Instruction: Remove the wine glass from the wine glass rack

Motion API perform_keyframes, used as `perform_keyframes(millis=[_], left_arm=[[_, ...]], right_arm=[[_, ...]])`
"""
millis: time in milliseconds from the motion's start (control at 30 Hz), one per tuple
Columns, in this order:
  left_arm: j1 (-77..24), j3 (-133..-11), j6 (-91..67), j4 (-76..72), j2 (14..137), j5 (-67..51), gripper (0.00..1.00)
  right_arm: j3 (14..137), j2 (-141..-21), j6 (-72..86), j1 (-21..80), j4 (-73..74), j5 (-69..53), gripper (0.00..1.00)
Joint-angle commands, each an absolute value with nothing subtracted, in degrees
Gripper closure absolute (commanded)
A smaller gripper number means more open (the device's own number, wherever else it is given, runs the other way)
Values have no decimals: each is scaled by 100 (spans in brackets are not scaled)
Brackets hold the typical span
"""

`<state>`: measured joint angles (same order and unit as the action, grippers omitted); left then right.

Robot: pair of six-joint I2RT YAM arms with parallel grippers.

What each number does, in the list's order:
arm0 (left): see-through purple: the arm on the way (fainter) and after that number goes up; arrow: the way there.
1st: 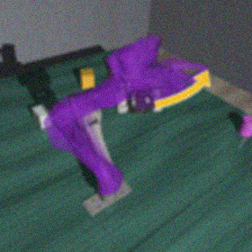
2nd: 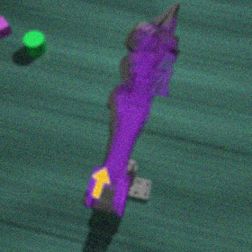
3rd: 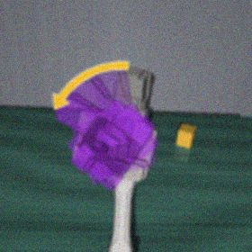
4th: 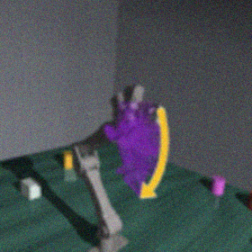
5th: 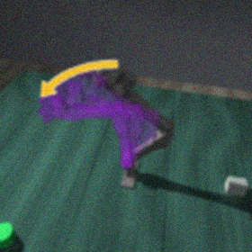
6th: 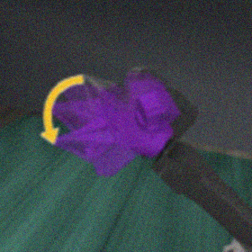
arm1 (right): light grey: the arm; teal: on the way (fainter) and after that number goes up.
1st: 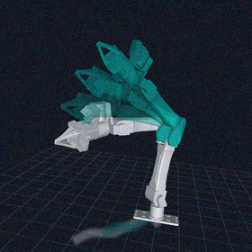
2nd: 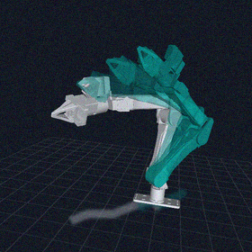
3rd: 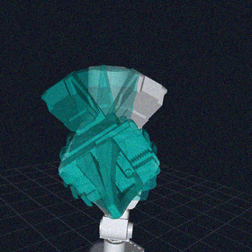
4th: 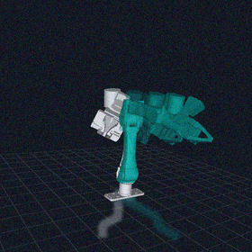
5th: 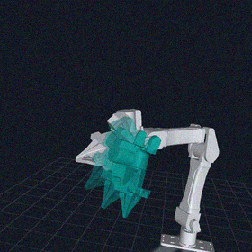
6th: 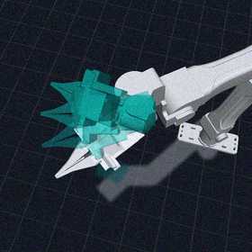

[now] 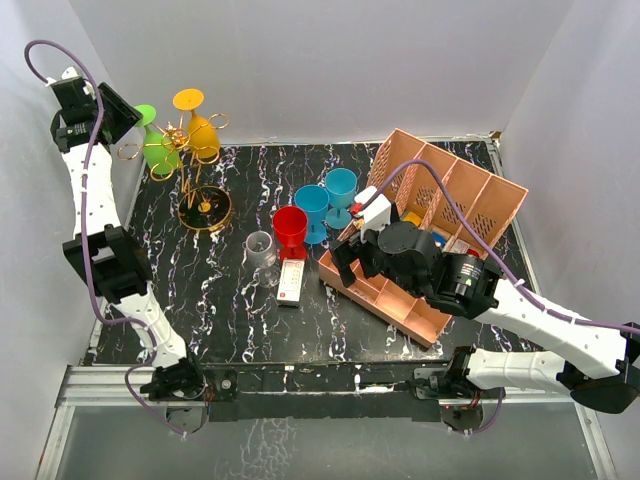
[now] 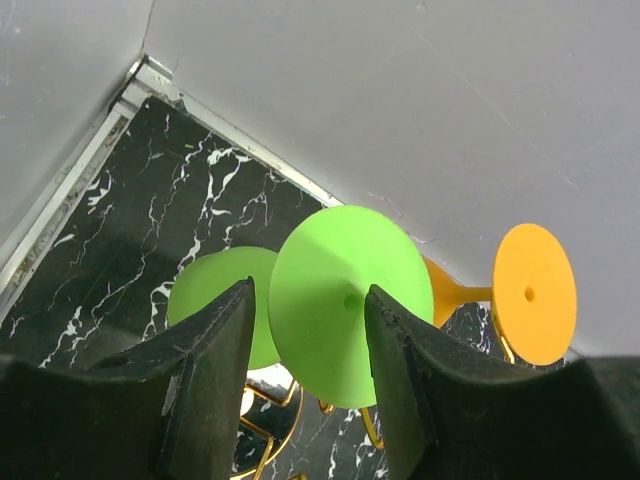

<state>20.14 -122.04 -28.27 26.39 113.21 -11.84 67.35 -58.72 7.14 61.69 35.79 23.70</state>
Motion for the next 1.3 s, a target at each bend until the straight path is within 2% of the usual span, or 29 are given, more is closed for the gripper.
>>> perform_keyframes(millis=[0, 233, 933, 1267], left_arm=[[2048, -12467, -2782, 2845, 11365, -1190, 55], [2055, -12614, -2915, 2882, 11520, -1262, 60], [2059, -12701, -3218, 2658, 11360, -1327, 100], [2065, -12612, -3768, 2290, 11121, -1562, 100]], right_arm=[[7023, -5805, 656, 6127, 3265, 2461, 1], [7021, -5793, 676, 6131, 3261, 2443, 1], [7071, -5713, 699, 6134, 3267, 2448, 1], [7066, -5683, 711, 6127, 3276, 2444, 1]])
